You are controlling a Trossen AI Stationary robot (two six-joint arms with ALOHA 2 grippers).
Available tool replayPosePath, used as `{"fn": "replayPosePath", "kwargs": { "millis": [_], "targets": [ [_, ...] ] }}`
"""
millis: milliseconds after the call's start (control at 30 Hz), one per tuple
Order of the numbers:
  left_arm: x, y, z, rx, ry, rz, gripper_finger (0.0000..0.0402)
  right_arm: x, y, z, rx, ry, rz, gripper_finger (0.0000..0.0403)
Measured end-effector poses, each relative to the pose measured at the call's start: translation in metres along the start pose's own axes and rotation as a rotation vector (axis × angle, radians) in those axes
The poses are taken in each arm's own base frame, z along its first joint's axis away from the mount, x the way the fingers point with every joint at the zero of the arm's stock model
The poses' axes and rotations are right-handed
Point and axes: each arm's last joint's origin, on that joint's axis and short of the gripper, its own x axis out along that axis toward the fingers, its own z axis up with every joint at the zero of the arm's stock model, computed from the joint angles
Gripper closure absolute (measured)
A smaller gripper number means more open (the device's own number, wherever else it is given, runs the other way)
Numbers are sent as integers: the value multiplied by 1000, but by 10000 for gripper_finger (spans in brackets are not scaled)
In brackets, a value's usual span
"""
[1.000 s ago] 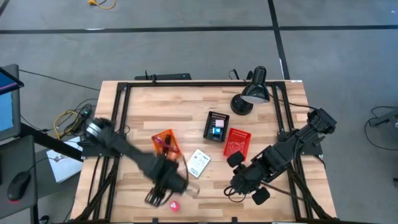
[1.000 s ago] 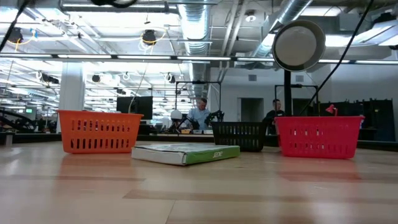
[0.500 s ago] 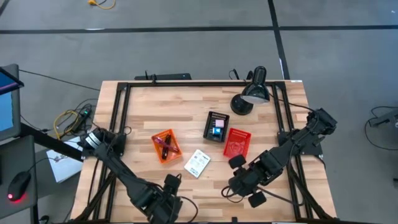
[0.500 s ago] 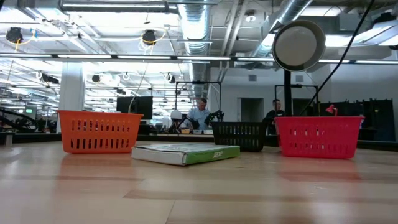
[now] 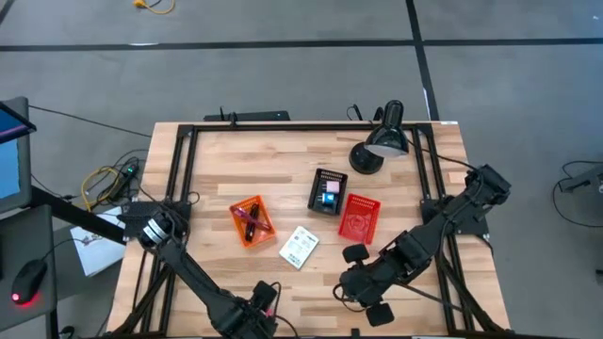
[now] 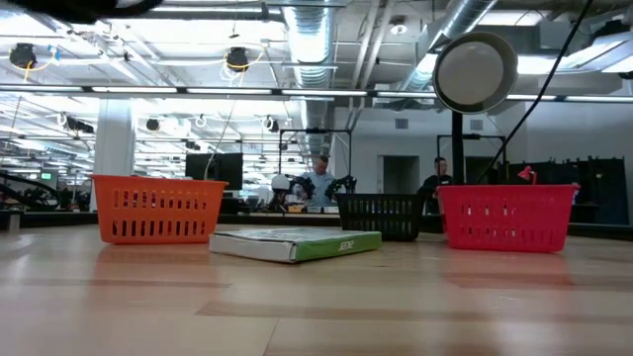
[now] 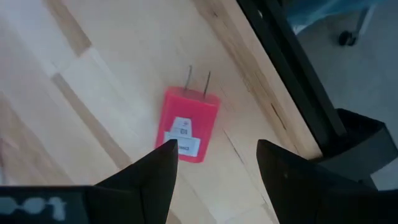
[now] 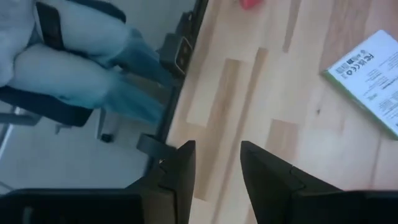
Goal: Pick and place items into bin
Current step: Put the red charger adapter into the black bin
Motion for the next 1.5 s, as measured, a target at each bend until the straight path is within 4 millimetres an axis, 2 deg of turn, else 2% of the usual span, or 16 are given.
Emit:
{"fn": "replayPosePath", "kwargs": {
  "millis": [267, 500, 700, 800, 1000, 1100, 1233, 1500],
  "targets": [
    [0, -2, 1, 17, -27, 34, 190, 0, 17, -3, 23, -28, 38, 282],
    [4, -2, 4, 101, -48, 64, 190, -1, 36, -1, -13, -109, 102, 282],
    [6, 5, 7, 116, -57, 69, 190, -2, 45, -1, -31, -144, 135, 282],
    [8, 9, 8, 110, -55, 72, 190, -2, 46, -1, -34, -147, 136, 282],
    [33, 13, 5, 147, 20, 66, 189, -2, 47, 0, -33, -155, 138, 282],
    [39, 13, 4, 148, 40, 56, 189, -2, 47, -1, -34, -154, 137, 282],
    [42, 14, 4, 149, 43, 63, 193, -2, 46, -1, -40, -152, 135, 282],
    [41, 15, 1, 101, 79, 59, 226, -2, 46, -1, -42, -152, 135, 282]
  ]
}}
